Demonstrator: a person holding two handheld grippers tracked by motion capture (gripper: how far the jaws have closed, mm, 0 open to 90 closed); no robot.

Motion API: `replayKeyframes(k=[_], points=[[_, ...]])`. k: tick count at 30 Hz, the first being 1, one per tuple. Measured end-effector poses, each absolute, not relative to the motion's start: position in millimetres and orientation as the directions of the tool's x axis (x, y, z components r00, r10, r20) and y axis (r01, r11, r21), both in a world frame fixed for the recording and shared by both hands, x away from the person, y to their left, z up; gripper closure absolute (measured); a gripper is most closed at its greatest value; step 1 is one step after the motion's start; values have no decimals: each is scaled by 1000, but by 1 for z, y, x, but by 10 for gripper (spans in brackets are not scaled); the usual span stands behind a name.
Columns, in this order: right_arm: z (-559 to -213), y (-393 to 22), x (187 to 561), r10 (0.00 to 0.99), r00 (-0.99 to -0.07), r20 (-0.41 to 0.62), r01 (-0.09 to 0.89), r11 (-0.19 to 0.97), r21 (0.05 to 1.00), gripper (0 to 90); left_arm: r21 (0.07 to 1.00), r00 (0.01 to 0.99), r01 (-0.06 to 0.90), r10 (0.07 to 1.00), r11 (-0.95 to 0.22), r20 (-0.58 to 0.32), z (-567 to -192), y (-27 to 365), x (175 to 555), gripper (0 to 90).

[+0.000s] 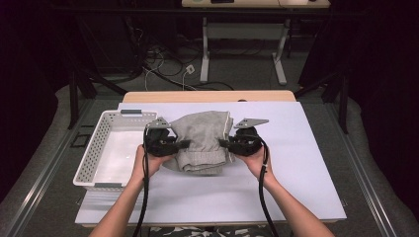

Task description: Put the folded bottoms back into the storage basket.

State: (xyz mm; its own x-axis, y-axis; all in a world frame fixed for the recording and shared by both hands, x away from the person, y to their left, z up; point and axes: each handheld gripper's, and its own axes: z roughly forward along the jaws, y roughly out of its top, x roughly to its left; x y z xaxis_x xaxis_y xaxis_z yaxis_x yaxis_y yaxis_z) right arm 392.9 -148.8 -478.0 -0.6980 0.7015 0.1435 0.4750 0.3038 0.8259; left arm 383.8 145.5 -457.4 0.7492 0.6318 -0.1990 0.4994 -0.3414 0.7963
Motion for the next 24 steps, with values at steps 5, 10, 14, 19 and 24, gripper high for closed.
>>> replayKeyframes(k=[5, 10, 14, 19, 24], points=[[-477, -147, 394, 698, -702, 145, 474, 305, 826, 738, 797, 747, 500, 635, -340, -198, -456, 147, 384, 748], [-476, -144, 395, 696, -703, 148, 475, 304, 826, 738, 798, 745, 499, 638, -339, -195, -453, 150, 384, 748], [-477, -141, 396, 692, -706, 149, 475, 307, 825, 738, 802, 742, 498, 640, -328, -199, -453, 154, 384, 748], [-475, -135, 397, 689, -711, 142, 470, 315, 825, 738, 805, 734, 503, 647, -314, -206, -452, 159, 384, 748], [-474, -130, 398, 684, -716, 139, 467, 321, 824, 738, 807, 734, 501, 648, -312, -204, -450, 164, 383, 748]])
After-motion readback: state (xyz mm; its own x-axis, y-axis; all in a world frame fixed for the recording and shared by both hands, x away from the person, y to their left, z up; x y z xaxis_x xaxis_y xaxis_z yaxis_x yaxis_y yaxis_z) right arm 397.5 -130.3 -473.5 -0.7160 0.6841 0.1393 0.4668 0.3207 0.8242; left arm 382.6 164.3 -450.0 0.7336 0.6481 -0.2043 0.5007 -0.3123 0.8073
